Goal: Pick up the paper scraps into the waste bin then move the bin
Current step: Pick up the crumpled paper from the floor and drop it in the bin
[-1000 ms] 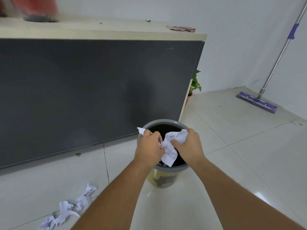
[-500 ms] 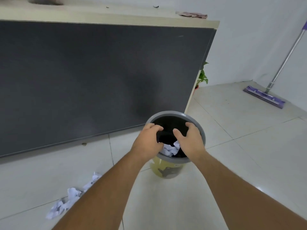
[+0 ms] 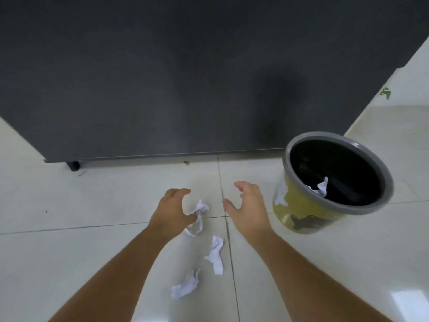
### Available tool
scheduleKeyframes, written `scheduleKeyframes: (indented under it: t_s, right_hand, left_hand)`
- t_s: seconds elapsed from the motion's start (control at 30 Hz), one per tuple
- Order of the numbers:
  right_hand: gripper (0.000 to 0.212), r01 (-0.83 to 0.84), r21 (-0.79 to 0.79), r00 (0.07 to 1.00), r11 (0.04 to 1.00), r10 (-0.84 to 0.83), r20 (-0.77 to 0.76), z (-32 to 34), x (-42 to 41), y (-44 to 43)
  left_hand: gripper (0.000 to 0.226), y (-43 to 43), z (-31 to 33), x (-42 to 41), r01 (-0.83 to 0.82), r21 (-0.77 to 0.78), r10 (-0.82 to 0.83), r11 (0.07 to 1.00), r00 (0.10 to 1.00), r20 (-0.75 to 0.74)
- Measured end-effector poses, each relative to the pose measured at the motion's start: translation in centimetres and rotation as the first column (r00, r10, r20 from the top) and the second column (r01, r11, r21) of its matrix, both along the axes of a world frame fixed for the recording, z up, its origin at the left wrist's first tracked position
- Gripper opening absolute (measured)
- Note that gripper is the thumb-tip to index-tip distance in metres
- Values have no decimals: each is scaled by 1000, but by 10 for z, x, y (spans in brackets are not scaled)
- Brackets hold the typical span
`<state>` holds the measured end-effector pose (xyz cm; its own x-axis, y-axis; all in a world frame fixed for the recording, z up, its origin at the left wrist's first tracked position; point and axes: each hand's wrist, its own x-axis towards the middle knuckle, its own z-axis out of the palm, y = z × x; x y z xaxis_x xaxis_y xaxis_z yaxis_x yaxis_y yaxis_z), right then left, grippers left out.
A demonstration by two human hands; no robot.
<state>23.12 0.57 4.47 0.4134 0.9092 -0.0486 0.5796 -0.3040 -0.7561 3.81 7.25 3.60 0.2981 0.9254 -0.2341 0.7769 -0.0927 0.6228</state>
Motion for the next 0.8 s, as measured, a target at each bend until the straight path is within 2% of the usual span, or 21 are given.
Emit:
scheduleKeyframes:
  t_s: [0.13,0.23,0.37,0.47,0.57,0.67,0.8]
  right_hand:
    - [58,-61,-191,998,980,58,-22,-58,-28,-15]
    - [62,-90,-296,996,951,78,-51,-94,-38,-29]
    - [71,-134,-371,991,919,120,-60,-126,-43,-37]
    - [74,-161,-402,987,901,140,-81,-141,-46,-37]
    - [78,-194,-424,981,885,182,-71,-151,-50,-37]
    - [77,-206,-470,974,858,227,-13,-155,-53,-35]
    - [56,-165,-505,971,847,228,66,-157,-57,-34]
  left_hand:
    - [76,-5,-52,-26,-19,-100,18,995,1000,-14]
    - [81,-7,-85,-30,28,-126,-43,992,992,-116]
    - [88,-4,-115,-25,53,-151,-91,987,962,-258]
    - [97,5,-127,-17,96,-187,-166,978,899,-406]
    - [100,13,-135,-10,135,-213,-225,968,840,-494]
    - [89,10,-142,-7,149,-232,-251,961,821,-513]
    - [51,-8,-145,-2,249,-69,-243,966,781,-576]
